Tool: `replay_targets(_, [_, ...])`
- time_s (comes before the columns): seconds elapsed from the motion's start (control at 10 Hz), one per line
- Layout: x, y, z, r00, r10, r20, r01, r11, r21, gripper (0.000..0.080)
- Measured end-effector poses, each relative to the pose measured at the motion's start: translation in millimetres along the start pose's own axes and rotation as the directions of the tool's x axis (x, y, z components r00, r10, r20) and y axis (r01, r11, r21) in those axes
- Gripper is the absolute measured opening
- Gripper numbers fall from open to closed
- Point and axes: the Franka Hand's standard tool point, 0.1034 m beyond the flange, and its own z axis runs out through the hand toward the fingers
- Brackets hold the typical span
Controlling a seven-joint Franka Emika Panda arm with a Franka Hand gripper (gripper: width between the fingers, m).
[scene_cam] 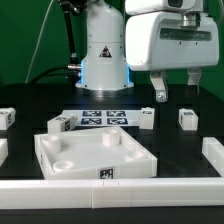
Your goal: Assemble one leg
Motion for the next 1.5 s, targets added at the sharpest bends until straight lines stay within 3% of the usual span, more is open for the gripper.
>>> replay_targets(0.5, [-1.4, 0.6, 1.1, 1.0, -0.024, 0.001, 0.024, 1.0, 0.0, 0.065])
replay_targets(0.7, [-18.4, 7.0, 8.1, 0.981, -0.192, 0.015, 0.192, 0.981, 0.011, 0.065])
replay_targets(1.1, [-53.5, 21.8, 23.5, 0.888, -0.458, 0.043, 0.455, 0.888, 0.068, 0.065])
replay_targets(1.5, [-52.7, 21.3, 23.4, 0.894, -0.447, 0.043, 0.444, 0.894, 0.066, 0.065])
